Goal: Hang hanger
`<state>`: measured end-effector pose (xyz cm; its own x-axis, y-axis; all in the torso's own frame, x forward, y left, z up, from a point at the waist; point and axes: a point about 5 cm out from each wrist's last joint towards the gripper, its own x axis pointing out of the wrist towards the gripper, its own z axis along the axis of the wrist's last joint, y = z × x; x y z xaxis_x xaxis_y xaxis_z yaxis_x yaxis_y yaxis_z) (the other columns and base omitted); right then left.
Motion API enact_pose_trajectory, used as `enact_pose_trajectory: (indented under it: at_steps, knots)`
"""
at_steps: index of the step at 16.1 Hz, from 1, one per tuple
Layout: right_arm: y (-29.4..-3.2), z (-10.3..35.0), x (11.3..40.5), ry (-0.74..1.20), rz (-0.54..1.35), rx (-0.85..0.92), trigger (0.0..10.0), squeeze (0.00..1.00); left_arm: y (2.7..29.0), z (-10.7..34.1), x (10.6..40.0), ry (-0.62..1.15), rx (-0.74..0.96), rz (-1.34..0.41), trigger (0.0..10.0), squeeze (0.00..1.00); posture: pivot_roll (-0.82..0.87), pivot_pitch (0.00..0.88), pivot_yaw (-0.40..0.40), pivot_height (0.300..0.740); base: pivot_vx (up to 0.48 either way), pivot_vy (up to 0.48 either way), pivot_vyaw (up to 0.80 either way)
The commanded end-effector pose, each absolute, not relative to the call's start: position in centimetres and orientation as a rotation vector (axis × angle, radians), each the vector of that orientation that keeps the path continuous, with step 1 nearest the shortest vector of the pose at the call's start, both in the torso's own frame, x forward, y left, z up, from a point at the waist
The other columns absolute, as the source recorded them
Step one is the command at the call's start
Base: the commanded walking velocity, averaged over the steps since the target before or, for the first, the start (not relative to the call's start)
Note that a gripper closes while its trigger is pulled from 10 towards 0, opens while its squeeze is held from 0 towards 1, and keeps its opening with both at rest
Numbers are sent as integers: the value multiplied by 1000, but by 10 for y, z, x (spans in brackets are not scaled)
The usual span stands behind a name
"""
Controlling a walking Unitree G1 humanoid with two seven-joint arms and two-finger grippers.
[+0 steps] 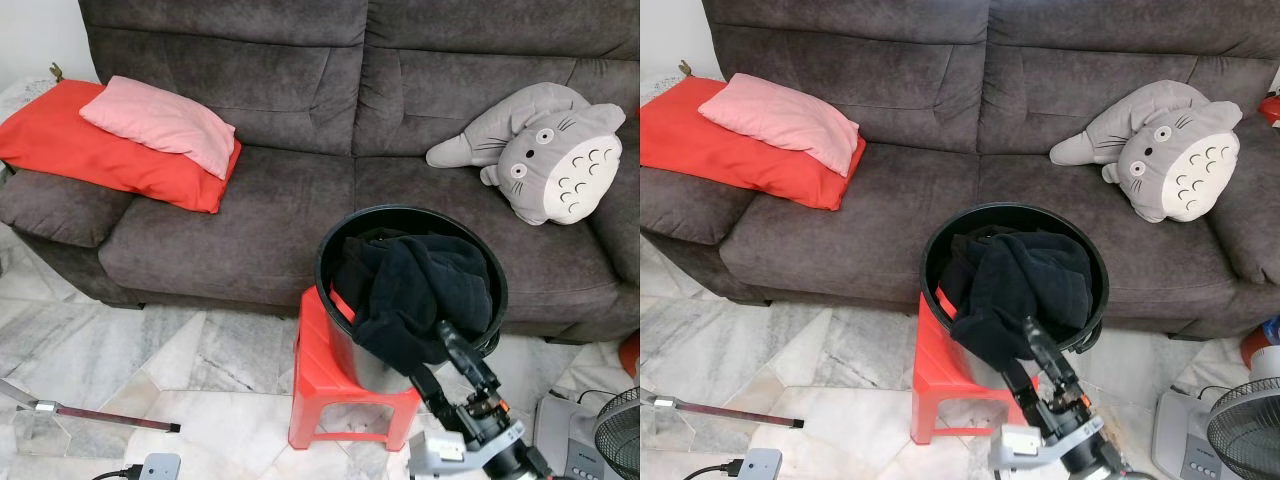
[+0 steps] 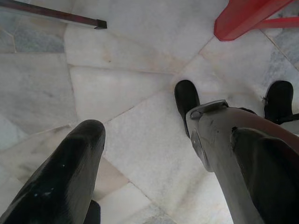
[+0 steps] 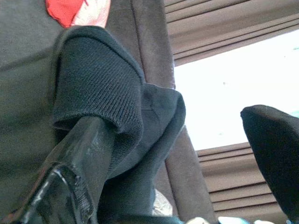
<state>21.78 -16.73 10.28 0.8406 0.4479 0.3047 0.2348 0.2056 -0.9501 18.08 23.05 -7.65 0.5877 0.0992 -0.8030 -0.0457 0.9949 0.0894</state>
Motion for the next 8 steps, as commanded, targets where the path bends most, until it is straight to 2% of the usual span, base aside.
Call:
enact_pose_trajectory:
  at_steps: [1,4,7,8]
  knots:
    - [-167,106,221,-608,166,-1364,10000,0,232,-82,169,980,63,90,10000,0,-156,202,17,740,0,0,0]
    - [-175,96,243,-441,203,-1364,10000,0,232,-82,169,981,62,91,10000,0,-151,200,20,740,0,0,0]
    - [-177,86,251,-305,242,-1277,10000,0,232,-82,169,981,62,90,10000,0,-148,197,21,740,0,0,0]
    - [-176,86,251,-313,254,-1270,10000,0,232,-82,169,982,63,91,10000,0,-148,197,22,740,0,0,0]
